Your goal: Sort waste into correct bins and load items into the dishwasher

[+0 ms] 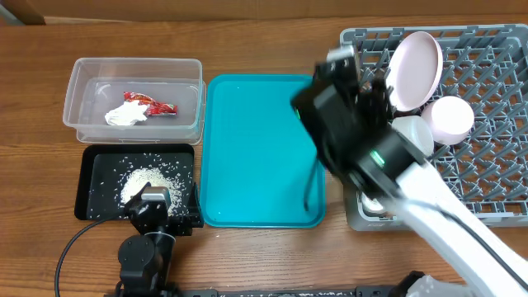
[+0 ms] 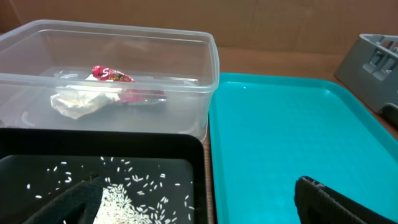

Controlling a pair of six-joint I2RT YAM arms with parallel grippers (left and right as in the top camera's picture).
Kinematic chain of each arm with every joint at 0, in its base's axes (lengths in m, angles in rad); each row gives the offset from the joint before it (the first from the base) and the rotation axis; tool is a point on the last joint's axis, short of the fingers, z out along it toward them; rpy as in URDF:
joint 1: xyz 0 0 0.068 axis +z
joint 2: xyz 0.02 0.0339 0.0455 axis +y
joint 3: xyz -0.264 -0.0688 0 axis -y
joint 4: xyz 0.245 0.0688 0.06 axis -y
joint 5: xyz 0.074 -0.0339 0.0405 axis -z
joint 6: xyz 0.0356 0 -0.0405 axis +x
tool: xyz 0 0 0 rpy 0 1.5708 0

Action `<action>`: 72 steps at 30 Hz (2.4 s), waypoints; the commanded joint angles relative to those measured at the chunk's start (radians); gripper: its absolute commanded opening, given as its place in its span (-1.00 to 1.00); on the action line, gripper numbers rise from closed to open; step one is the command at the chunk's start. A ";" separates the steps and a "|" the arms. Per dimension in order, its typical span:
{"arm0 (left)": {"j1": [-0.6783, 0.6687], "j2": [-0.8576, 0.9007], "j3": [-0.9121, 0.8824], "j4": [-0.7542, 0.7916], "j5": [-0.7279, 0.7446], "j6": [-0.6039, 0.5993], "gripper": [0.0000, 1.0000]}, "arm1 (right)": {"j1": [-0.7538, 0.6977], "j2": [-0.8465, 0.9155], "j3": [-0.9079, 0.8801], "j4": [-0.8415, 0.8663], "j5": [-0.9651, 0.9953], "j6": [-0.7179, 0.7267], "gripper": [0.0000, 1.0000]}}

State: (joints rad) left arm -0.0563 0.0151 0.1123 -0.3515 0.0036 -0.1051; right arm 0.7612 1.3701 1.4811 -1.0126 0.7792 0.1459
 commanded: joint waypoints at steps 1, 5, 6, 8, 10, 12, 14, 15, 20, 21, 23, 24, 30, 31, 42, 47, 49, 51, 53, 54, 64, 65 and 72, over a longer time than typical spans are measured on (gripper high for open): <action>0.011 -0.011 -0.007 0.002 -0.011 -0.014 1.00 | 0.063 -0.118 0.009 -0.031 -0.445 0.117 1.00; 0.011 -0.011 -0.007 0.002 -0.011 -0.014 1.00 | 0.102 -0.212 0.009 -0.011 -0.639 0.117 1.00; 0.011 -0.011 -0.007 0.002 -0.011 -0.014 1.00 | 0.104 -0.227 0.009 -0.006 -0.671 0.117 1.00; 0.011 -0.011 -0.007 0.002 -0.011 -0.014 1.00 | 0.103 -0.250 0.009 -0.008 -0.708 0.117 1.00; 0.011 -0.011 -0.007 0.001 -0.011 -0.014 1.00 | 0.103 -0.266 0.009 -0.062 -0.707 0.117 1.00; 0.011 -0.011 -0.007 0.002 -0.011 -0.014 1.00 | 0.103 -0.277 0.009 -0.105 -0.691 0.116 1.00; 0.011 -0.011 -0.007 0.002 -0.011 -0.014 1.00 | 0.100 -0.290 0.009 -0.132 -0.655 0.116 1.00; 0.011 -0.011 -0.007 0.002 -0.011 -0.014 1.00 | 0.100 -0.298 0.009 -0.138 -0.613 0.116 1.00; 0.011 -0.010 -0.007 0.002 -0.011 -0.014 1.00 | 0.100 -0.379 0.009 -0.145 -0.402 0.116 1.00; 0.011 -0.011 -0.007 0.002 -0.011 -0.014 1.00 | 0.100 -0.402 0.009 -0.148 -0.369 0.116 1.00; 0.011 -0.011 -0.007 0.002 -0.011 -0.014 1.00 | 0.092 -0.447 0.009 -0.153 -0.296 0.116 1.00; 0.011 -0.011 -0.007 0.002 -0.011 -0.014 1.00 | 0.073 -0.470 0.009 -0.151 -0.263 0.115 1.00; 0.011 -0.011 -0.007 0.002 -0.011 -0.014 1.00 | -0.181 -0.584 -0.018 -0.113 -0.294 0.102 1.00; 0.011 -0.011 -0.007 0.002 -0.011 -0.014 1.00 | -0.222 -0.599 -0.027 -0.105 -0.324 0.076 1.00; 0.011 -0.010 -0.007 0.002 -0.011 -0.014 1.00 | -0.491 -0.792 -0.267 0.053 -0.539 -0.109 1.00; 0.011 -0.011 -0.007 0.002 -0.011 -0.014 1.00 | -0.529 -0.909 -0.568 0.259 -0.584 -0.109 1.00; 0.011 -0.011 -0.007 0.002 -0.011 -0.014 1.00 | -0.543 -0.962 -0.690 0.343 -0.614 -0.109 1.00; 0.011 -0.011 -0.007 0.002 -0.011 -0.014 1.00 | -0.558 -1.027 -0.813 0.424 -0.653 -0.109 1.00; 0.011 -0.010 -0.007 0.002 -0.011 -0.014 1.00 | -0.568 -1.091 -0.922 0.482 -0.676 -0.109 1.00; 0.011 -0.011 -0.007 0.002 -0.011 -0.014 1.00 | -0.572 -1.121 -0.973 0.499 -0.677 -0.109 1.00; 0.011 -0.011 -0.007 0.001 -0.011 -0.014 1.00 | -0.609 -1.328 -1.302 0.692 -0.677 -0.109 1.00; 0.011 -0.011 -0.007 0.002 -0.011 -0.014 1.00 | -0.622 -1.344 -1.322 0.710 -0.677 -0.109 1.00; 0.011 -0.011 -0.007 0.002 -0.011 -0.014 1.00 | -0.713 -1.367 -1.442 0.878 -0.678 -0.109 1.00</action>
State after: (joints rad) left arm -0.0563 0.0151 0.1093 -0.3511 0.0036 -0.1051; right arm 0.0708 0.0147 0.0750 -0.1841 0.1078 0.0444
